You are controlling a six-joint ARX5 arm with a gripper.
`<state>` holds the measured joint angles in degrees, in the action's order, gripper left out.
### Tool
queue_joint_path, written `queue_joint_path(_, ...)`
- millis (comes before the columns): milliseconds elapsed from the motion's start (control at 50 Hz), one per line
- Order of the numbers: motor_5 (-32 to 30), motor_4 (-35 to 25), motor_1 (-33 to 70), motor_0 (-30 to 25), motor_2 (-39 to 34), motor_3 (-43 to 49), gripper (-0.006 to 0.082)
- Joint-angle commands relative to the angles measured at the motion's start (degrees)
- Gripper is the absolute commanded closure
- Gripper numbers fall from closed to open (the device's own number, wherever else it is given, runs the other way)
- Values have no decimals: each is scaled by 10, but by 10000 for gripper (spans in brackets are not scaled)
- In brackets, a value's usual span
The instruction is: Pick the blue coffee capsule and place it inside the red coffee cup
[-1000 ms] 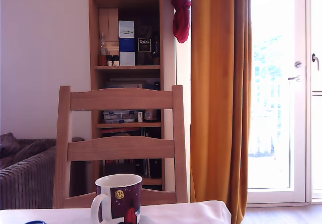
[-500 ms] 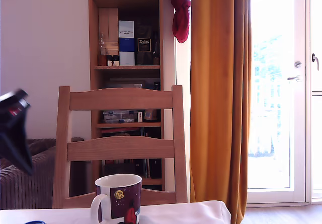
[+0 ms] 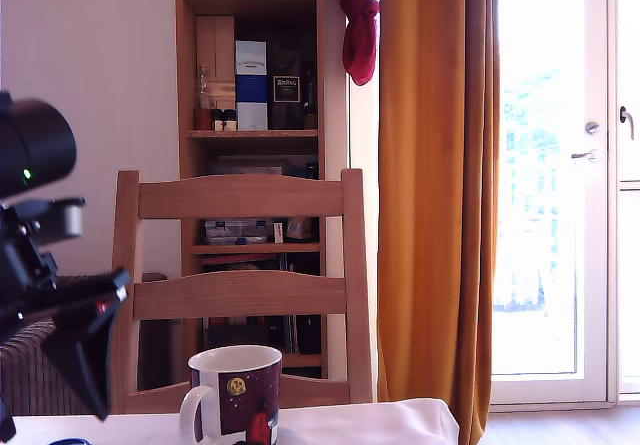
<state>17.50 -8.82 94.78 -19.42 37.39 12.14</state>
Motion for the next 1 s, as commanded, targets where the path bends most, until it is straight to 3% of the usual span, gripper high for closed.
queue_joint_path(0, -10, 3, 23, -3, 14, -1, 56)
queue_joint_path(740, -14, 17, 125, -11, 56, -4, 77)
queue_joint_path(840, -14, 16, 125, -11, 61, -1, 157)
queue_joint_path(980, -14, 8, 125, -11, 63, 0, 422)
